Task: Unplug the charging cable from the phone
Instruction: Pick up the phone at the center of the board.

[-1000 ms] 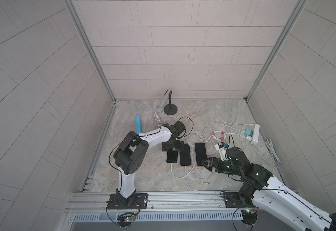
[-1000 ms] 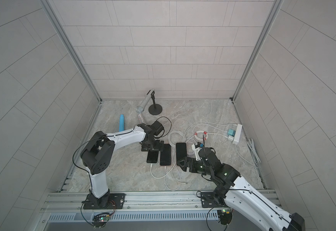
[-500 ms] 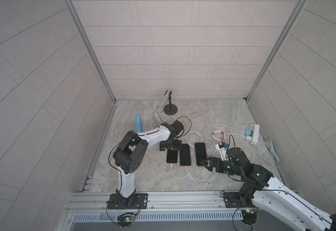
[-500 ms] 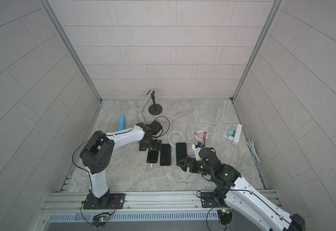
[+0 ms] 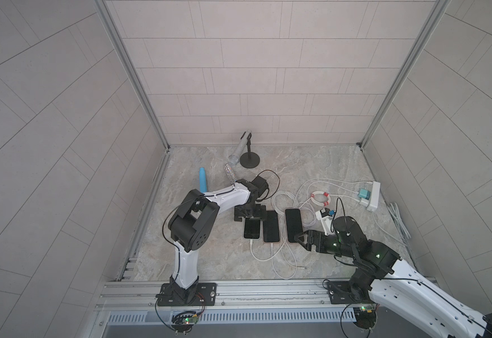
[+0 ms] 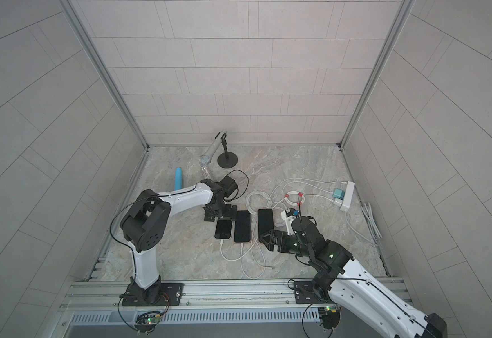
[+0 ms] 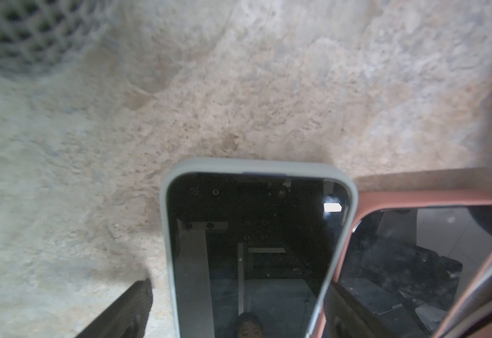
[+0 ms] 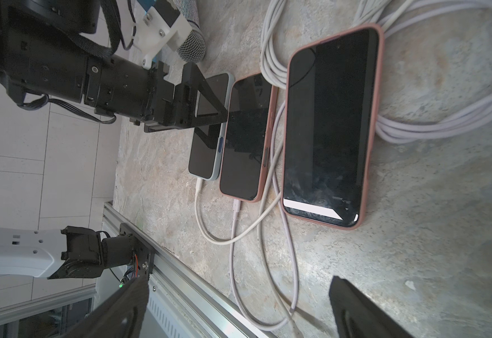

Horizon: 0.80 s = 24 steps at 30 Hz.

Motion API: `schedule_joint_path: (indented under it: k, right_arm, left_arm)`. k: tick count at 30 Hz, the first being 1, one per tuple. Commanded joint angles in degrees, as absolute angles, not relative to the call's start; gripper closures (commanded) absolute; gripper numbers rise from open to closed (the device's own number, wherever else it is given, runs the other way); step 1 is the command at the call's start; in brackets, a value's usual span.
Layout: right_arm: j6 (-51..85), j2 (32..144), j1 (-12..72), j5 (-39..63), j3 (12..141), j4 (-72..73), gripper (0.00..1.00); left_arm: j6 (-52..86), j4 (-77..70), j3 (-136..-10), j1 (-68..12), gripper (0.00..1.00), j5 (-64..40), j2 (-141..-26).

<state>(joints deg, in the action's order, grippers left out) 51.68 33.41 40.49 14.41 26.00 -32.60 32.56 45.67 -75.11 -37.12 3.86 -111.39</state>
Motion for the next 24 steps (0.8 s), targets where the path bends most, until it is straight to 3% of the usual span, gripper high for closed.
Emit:
schedule_joint_path:
  k: [1, 10, 24]
  right_arm:
    - [52.01, 32.97, 40.25, 14.41, 25.14, -32.08, 0.0]
    - [51.91, 32.43, 40.25, 14.3, 25.27, -32.87, 0.0]
    - [51.13, 34.1, 40.25, 14.55, 26.62, -32.66, 0.0]
  left_arm:
    - [33.11, 46.67, -75.02, -37.36, 0.05, 6.89, -114.93]
    - [37.27, 46.31, -69.29, -34.33, 0.04, 11.49, -111.77]
    - [36.47, 43.69, -68.9, -34.17, 0.09, 7.67, -110.85]
